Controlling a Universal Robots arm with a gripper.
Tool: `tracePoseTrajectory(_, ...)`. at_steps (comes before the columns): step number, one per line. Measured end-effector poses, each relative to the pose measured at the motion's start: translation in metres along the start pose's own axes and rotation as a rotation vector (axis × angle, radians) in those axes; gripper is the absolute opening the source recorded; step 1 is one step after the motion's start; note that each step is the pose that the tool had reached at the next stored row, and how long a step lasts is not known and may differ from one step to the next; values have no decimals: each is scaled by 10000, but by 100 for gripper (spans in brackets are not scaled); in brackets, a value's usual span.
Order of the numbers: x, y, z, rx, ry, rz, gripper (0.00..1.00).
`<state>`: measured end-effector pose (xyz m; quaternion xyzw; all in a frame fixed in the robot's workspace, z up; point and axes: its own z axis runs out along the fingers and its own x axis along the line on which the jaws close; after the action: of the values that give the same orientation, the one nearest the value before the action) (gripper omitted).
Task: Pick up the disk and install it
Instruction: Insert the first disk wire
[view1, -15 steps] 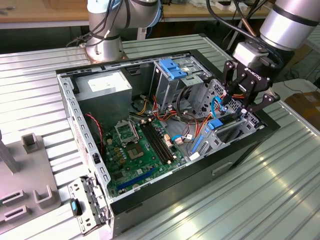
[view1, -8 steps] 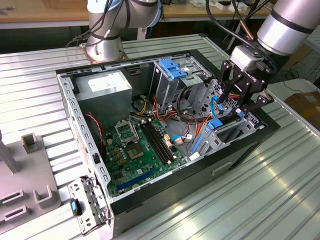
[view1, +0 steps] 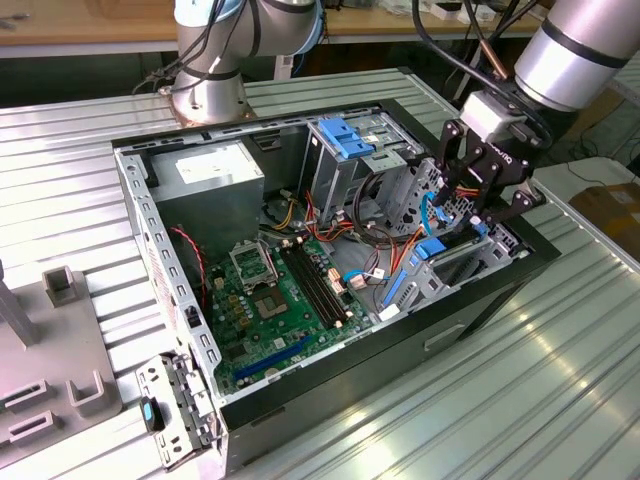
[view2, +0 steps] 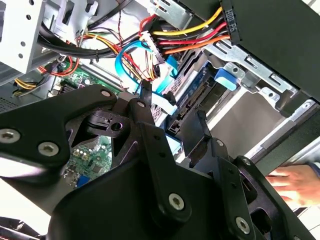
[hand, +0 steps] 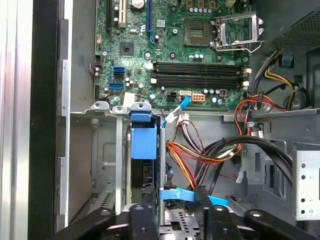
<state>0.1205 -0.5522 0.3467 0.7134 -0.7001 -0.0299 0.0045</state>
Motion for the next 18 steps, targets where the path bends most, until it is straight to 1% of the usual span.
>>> tracePoseTrajectory(1,-3,5,-91,0,-23,-1,24)
tracePoseTrajectory(2,107,7,-98,3,-131,-6,24)
tracePoseTrajectory(3,168,8,-93,4,-204,-10,24)
tracePoseTrajectory(4,227,8,-71,7,-413,-20,24)
tracePoseTrajectory(6,250,8,-62,16,-877,-43,24)
tracePoseTrajectory(7,256,7,-53,17,-932,-46,24)
tracePoseTrajectory(8,265,7,-37,17,-953,-47,24)
tracePoseTrajectory(9,296,5,19,18,-987,-48,24)
tracePoseTrajectory(10,305,4,38,19,-1059,-52,24)
tracePoseTrajectory(11,305,4,43,21,-1162,-57,24)
tracePoseTrajectory(12,305,4,45,23,-1291,-63,24)
tracePoseTrajectory(13,305,4,45,29,-1574,-77,24)
tracePoseTrajectory(14,305,4,46,33,-1824,-89,24)
tracePoseTrajectory(15,305,4,47,36,-1972,-97,24)
tracePoseTrajectory(16,305,3,46,36,-1989,-98,24)
tracePoseTrajectory(18,304,3,47,36,-1993,-98,24)
